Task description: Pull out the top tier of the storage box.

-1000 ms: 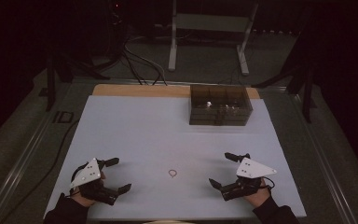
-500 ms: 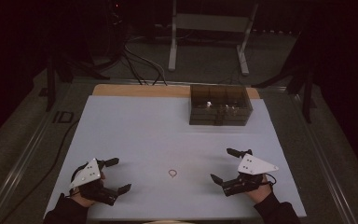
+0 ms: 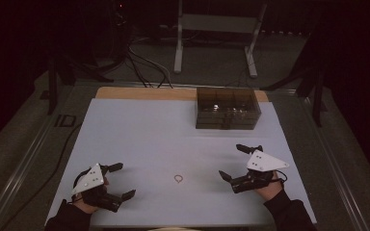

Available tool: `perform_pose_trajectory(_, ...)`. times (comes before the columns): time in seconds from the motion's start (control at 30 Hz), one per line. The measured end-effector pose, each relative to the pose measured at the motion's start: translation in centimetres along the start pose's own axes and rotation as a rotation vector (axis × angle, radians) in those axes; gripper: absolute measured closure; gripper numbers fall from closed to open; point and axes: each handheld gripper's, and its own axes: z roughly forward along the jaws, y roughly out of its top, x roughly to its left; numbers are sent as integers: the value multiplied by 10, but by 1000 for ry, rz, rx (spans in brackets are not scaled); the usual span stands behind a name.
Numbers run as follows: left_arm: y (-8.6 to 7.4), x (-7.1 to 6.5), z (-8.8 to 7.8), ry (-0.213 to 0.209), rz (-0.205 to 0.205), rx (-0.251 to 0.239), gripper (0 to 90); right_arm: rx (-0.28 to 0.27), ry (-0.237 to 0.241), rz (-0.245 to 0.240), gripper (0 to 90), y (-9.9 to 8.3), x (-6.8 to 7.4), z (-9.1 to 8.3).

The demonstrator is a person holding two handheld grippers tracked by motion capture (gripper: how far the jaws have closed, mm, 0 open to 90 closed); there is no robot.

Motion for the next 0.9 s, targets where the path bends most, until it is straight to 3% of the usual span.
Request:
perform_pose_trajectory(0.5, 0, 0, 0, 2, 1, 1, 10, 41, -35, -34, 0, 1, -16, 7)
perform_pose_trajectory(0.9, 0, 0, -1, 4, 3, -1, 10, 63, -89, -92, 0, 9, -29, 14)
